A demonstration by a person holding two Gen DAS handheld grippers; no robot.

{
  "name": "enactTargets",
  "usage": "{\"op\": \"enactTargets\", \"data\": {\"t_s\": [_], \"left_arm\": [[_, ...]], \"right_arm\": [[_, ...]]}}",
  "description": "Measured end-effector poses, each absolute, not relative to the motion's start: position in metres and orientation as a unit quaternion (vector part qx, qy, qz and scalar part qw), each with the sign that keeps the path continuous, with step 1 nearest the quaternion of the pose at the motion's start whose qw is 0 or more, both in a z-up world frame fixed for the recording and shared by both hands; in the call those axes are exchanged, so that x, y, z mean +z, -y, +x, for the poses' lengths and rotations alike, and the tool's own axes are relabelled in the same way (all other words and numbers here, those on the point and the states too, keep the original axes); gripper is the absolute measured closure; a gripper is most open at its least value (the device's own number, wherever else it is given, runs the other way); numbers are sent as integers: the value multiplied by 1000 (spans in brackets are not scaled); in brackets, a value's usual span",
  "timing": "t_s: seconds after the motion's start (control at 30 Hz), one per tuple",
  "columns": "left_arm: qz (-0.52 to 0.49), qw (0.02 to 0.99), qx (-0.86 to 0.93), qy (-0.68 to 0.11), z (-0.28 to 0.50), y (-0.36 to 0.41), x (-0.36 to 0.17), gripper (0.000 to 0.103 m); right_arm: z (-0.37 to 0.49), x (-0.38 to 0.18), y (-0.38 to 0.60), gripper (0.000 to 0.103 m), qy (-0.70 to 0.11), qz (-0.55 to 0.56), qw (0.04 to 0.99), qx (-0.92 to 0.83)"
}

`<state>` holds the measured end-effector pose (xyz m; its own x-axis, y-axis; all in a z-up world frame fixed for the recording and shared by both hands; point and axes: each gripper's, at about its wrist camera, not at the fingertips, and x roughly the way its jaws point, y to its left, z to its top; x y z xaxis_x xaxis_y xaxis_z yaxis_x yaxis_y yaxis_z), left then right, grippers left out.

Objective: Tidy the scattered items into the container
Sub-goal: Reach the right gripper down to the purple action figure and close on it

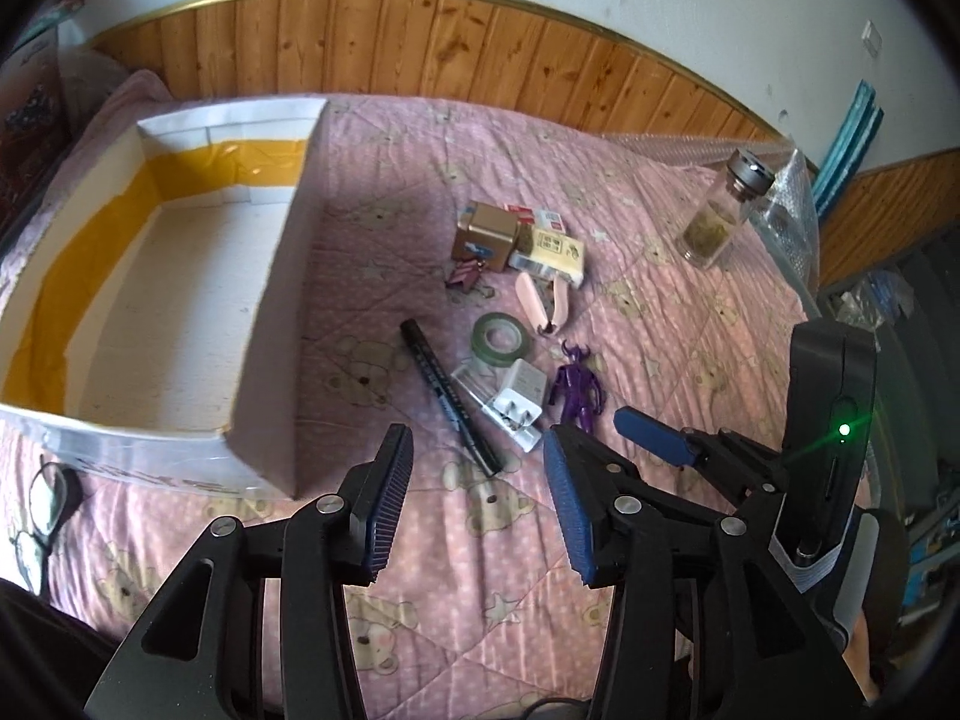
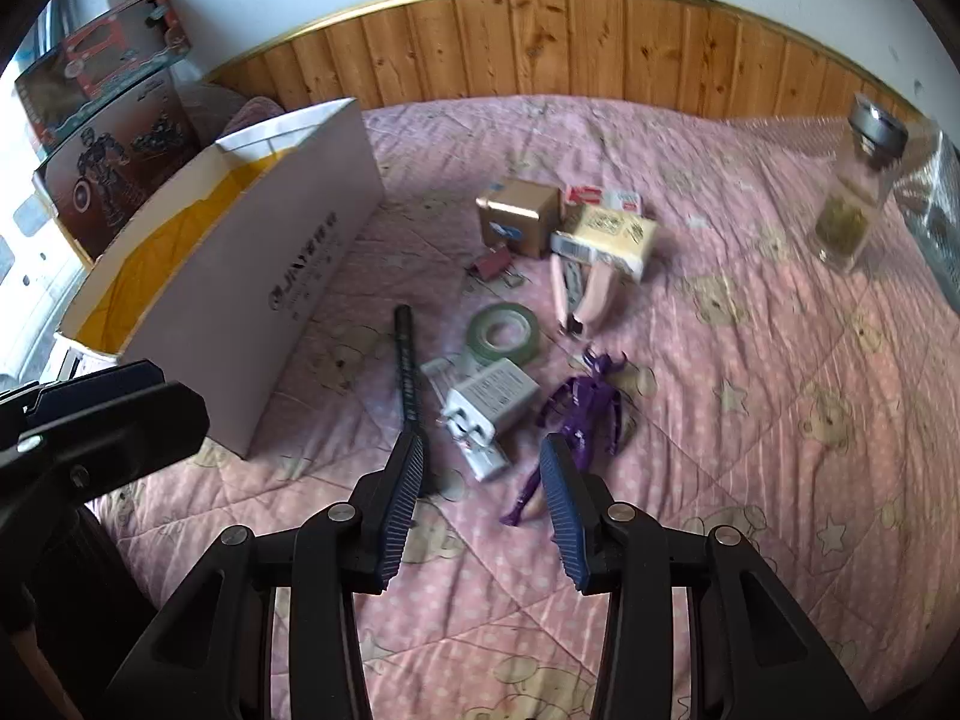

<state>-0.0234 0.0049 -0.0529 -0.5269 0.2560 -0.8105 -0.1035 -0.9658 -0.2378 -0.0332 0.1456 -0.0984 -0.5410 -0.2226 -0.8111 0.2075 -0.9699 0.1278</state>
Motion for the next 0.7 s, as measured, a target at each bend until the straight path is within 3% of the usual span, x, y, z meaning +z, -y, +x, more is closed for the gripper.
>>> {"op": "enactTargets", "data": {"t_s": [0.4,0.7], "left_arm": [[-530,110,835,102,-70,-20,-108,55],[-544,139,820,115,-96,-33,-132,55]], "right_arm": [[-50,-135,-186,60,92,498,117,-854],[-77,-158,-186,60,105,514,101,-846]]}}
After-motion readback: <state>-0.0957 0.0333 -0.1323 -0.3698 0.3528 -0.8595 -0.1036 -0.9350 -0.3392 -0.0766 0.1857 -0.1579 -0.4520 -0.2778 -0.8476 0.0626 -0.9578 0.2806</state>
